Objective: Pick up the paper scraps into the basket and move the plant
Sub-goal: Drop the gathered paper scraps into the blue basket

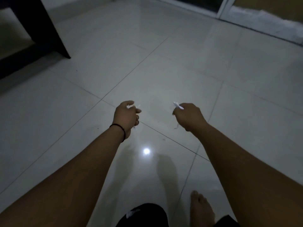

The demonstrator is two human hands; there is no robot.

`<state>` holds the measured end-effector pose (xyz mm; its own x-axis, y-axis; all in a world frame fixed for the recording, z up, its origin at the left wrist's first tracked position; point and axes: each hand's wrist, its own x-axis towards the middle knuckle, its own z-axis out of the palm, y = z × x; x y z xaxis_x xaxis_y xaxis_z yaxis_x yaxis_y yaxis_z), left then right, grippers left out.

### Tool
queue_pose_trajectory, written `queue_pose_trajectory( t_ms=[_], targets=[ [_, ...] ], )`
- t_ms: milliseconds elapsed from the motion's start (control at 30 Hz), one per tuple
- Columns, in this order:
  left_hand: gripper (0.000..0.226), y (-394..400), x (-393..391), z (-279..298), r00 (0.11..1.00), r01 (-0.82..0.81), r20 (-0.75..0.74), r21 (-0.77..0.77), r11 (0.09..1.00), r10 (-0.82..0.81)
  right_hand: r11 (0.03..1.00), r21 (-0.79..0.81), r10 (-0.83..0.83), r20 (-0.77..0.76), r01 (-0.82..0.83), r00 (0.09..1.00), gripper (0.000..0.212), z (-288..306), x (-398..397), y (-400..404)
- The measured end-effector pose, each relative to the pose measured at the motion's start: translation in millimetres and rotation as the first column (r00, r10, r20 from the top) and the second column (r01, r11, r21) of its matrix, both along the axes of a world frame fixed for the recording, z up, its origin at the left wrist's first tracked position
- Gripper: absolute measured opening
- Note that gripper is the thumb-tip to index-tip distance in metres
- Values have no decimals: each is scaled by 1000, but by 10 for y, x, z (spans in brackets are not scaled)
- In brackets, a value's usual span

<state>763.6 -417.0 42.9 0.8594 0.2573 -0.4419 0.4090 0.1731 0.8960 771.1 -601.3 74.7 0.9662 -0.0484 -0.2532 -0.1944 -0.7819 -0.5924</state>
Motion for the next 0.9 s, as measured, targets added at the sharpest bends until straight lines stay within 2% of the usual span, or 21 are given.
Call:
queue_pose_trajectory(
  t_ms=[100,200,300,433,567,733,833,900],
  targets=[
    [15,-253,-143,226,986,141,76,55,988,-145,998,-46,-38,54,41,998,35,402,-290,-218],
    [33,-630,-368,475,966,222,127,48,974,-226,984,-75,-150,126,161,981,33,729,-803,-546],
    [44,-907,-556,647,963,238,127,20,971,-239,971,-86,-211,137,224,968,34,925,-1240,-776],
    [44,-1370,-904,901,931,352,113,-32,935,-347,933,-93,-333,141,348,932,35,1124,-1734,-1241],
    [39,-1857,-1150,1109,886,452,127,-12,892,-447,922,-90,-360,156,376,920,36,1174,-2080,-1716],
    [24,-2771,-1694,1249,775,623,156,-23,782,-612,867,26,-493,184,497,850,35,1238,-2669,-2381],
    [31,-3453,-2164,1327,654,752,118,5,659,-747,795,128,-606,155,593,780,26,1317,-3197,-2892],
    [34,-3825,-2428,1346,554,823,137,60,565,-821,754,110,-657,138,647,742,24,1320,-3549,-3184]
  ],
)
